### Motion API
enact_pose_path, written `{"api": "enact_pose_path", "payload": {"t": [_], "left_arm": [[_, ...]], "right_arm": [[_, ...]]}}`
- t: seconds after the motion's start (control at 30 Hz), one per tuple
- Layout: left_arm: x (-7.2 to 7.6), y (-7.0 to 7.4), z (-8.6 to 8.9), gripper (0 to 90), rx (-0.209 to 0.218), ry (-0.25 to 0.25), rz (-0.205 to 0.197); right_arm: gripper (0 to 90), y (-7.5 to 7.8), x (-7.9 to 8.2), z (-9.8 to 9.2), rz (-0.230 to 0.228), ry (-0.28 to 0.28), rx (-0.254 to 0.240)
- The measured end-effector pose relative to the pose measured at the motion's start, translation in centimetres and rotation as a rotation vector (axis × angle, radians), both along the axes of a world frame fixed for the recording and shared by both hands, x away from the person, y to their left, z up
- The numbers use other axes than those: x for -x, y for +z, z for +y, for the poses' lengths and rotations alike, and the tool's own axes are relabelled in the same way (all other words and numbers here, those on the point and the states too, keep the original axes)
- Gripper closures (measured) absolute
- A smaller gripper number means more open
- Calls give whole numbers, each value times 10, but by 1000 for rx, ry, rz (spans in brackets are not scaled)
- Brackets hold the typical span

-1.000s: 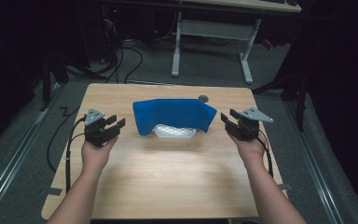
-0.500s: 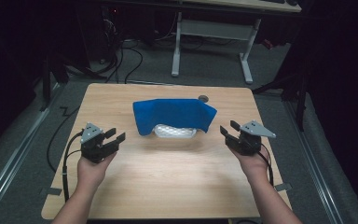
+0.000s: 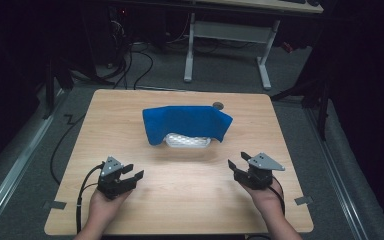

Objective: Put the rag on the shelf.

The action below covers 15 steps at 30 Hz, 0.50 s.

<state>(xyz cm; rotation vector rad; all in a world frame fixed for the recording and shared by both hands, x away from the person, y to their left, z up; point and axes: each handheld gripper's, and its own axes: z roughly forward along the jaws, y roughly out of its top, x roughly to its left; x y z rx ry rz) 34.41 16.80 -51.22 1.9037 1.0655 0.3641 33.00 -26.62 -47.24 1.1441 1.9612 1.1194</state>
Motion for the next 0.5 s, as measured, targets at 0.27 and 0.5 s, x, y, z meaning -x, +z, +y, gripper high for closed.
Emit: {"api": "enact_pose_path", "payload": {"t": [0.27, 0.5], "left_arm": [[19, -14, -4, 470, -48, -41, 18], [32, -16, -1, 465, -20, -55, 31]], "right_arm": [[413, -28, 16, 9, 62, 13, 20], [413, -49, 31, 10, 100, 21, 45]]}}
